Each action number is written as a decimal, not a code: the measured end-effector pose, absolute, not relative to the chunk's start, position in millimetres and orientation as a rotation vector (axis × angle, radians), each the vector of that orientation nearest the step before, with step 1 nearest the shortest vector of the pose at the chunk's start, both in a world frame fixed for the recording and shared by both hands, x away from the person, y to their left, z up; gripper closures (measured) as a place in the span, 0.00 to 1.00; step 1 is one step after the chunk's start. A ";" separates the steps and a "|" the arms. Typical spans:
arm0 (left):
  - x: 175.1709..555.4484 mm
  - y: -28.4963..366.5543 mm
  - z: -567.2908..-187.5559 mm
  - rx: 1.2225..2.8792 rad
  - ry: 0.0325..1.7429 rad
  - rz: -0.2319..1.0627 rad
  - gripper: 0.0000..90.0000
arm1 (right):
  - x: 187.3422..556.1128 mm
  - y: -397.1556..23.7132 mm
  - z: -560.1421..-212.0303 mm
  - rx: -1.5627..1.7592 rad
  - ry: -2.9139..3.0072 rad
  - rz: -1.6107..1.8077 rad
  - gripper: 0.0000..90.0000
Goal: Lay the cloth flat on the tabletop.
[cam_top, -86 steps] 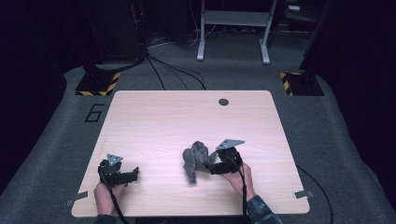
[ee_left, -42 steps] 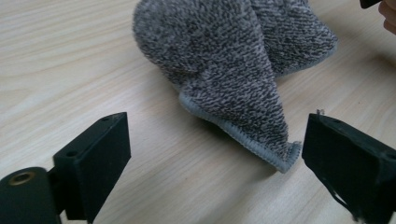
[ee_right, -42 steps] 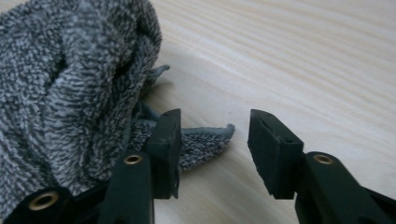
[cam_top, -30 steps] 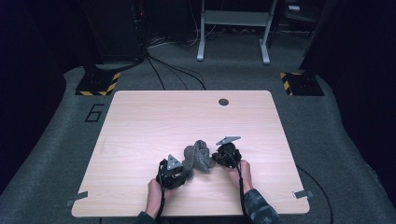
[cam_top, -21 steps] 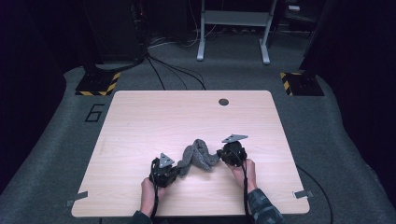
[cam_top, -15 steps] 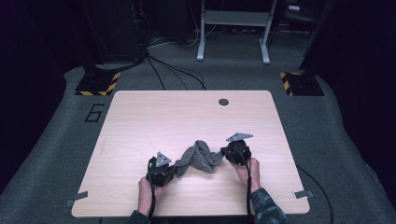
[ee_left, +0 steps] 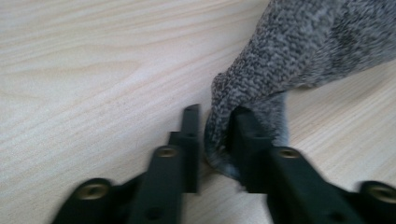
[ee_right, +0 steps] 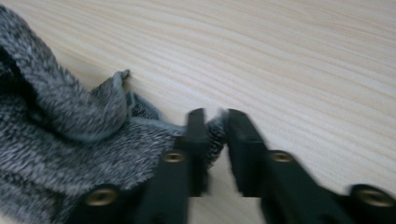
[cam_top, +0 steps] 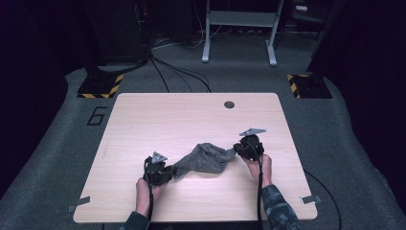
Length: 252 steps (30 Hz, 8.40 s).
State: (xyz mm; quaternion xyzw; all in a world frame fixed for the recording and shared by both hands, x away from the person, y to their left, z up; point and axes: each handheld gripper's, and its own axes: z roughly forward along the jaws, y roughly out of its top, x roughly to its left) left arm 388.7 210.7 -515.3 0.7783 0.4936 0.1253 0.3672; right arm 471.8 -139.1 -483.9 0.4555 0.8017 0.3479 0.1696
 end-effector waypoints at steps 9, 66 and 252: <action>362.9 212.2 -506.2 2.004 1.206 0.345 0.41 | 428.4 -153.7 -465.1 1.277 2.253 1.151 0.49; 346.9 193.0 -502.8 2.142 1.005 0.331 0.49 | 388.6 -167.7 -458.7 1.291 2.256 1.210 0.51; 387.8 212.8 -515.9 2.222 1.142 0.414 0.16 | 403.8 -145.4 -520.6 1.271 2.366 0.862 0.02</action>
